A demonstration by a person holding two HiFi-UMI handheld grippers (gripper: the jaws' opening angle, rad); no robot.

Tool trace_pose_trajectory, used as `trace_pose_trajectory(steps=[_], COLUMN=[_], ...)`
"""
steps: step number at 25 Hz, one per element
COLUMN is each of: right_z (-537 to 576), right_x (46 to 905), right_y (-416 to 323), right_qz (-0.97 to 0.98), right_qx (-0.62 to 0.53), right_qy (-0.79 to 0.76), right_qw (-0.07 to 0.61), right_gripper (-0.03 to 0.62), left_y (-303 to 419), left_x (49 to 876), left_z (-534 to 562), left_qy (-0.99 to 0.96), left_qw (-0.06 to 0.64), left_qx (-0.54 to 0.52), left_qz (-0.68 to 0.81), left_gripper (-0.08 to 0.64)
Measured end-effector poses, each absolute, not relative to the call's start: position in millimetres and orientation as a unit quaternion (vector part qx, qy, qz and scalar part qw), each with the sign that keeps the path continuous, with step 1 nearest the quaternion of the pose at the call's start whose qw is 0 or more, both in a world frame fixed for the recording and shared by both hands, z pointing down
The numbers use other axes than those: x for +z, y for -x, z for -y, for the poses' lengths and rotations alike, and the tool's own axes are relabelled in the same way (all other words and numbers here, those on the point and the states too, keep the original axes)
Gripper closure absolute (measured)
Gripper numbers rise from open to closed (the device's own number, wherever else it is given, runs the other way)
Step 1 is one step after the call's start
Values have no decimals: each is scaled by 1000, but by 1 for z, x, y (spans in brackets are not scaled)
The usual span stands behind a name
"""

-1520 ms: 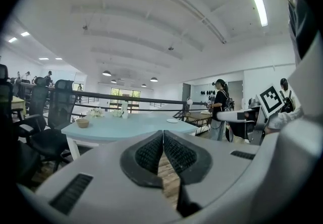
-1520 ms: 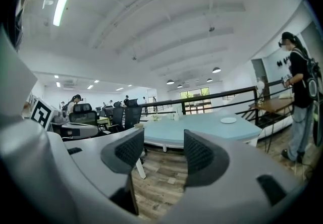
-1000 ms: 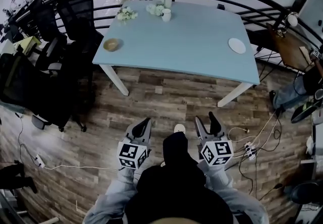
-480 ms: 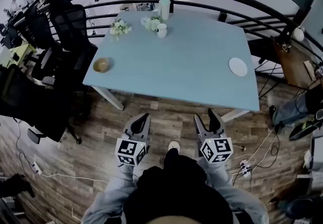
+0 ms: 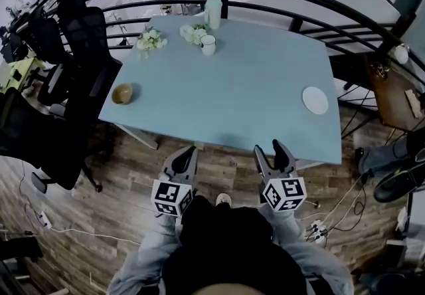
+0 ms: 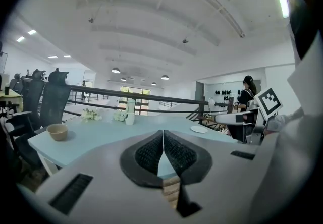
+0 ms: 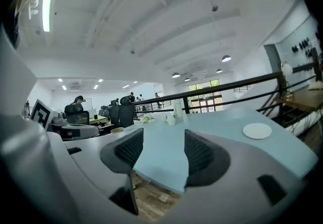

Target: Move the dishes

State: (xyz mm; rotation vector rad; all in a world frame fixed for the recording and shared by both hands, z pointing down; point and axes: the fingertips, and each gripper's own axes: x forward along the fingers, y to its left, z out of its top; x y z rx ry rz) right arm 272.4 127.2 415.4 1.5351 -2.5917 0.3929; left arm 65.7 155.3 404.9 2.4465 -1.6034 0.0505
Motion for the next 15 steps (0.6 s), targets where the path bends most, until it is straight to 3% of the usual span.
trace_pose_trajectory(steps=[15], right_z=[-83], right_x=[442], right_y=[-256], right_qz=[837], right_qx=[171], right_qy=[-516], right_qw=[64], right_gripper=[336], left_y=[-65], left_x=[424], left_z=[-96], left_qy=[-848], left_qw=[119], left_qx=[36], left_qz=[515], left_gripper=[543])
